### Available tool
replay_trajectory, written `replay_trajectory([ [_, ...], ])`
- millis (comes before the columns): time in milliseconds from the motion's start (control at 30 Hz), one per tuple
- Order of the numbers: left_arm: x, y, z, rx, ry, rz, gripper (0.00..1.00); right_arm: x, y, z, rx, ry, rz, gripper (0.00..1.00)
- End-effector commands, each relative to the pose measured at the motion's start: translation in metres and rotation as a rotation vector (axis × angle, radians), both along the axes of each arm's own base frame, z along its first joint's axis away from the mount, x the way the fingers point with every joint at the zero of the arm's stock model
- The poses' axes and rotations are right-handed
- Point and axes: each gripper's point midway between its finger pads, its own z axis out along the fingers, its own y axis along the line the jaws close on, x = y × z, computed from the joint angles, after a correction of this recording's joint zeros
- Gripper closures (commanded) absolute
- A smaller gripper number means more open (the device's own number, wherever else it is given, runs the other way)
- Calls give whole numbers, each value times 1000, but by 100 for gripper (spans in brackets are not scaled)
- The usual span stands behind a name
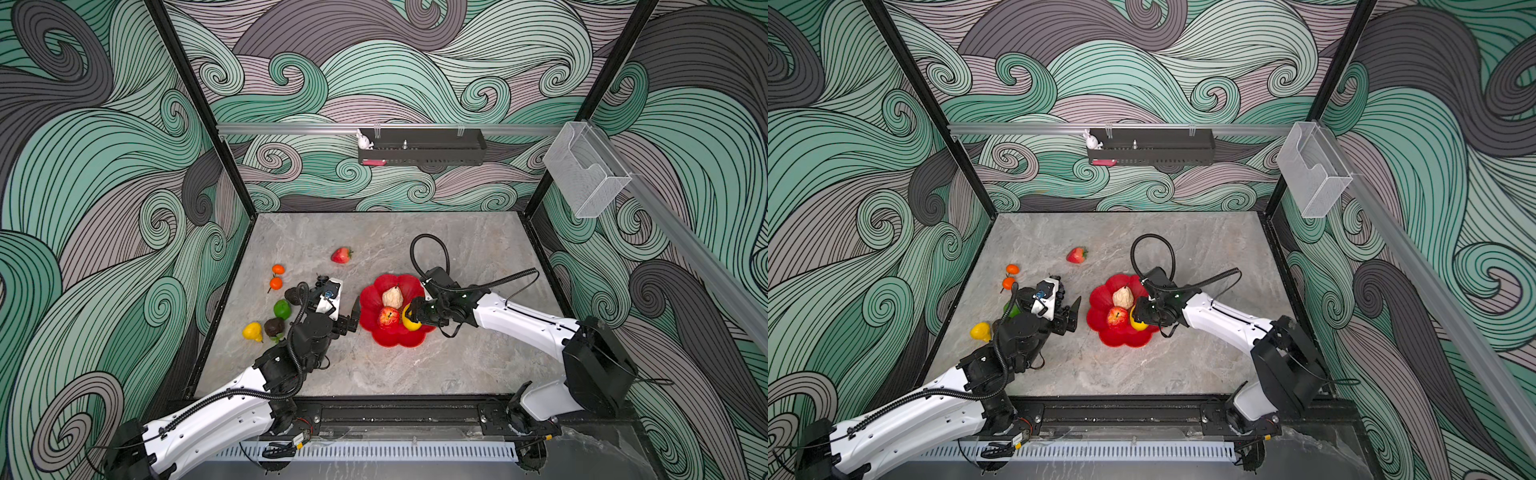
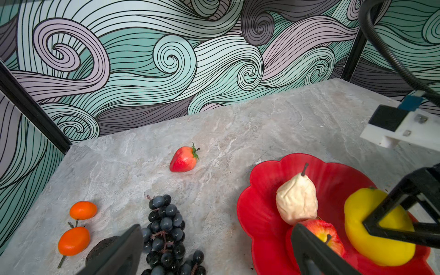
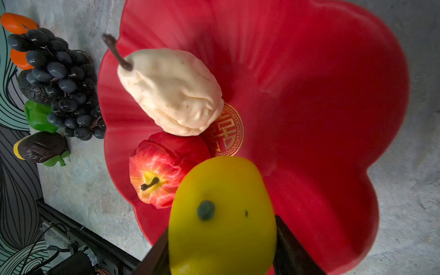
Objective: Arrange fruit in a fruit bowl
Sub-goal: Place the fruit in the fruit bowl.
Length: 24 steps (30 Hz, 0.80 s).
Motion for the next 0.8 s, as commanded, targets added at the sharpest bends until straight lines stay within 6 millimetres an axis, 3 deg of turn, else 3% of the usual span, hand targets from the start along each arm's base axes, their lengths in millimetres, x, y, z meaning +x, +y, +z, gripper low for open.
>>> replay_trajectory([
  [0, 2, 7, 4, -4, -14, 36, 1, 5, 6, 2, 22, 13, -6, 49],
  [767, 2, 7, 1, -5, -12, 36, 1, 18, 8, -18, -9, 40, -19, 44],
])
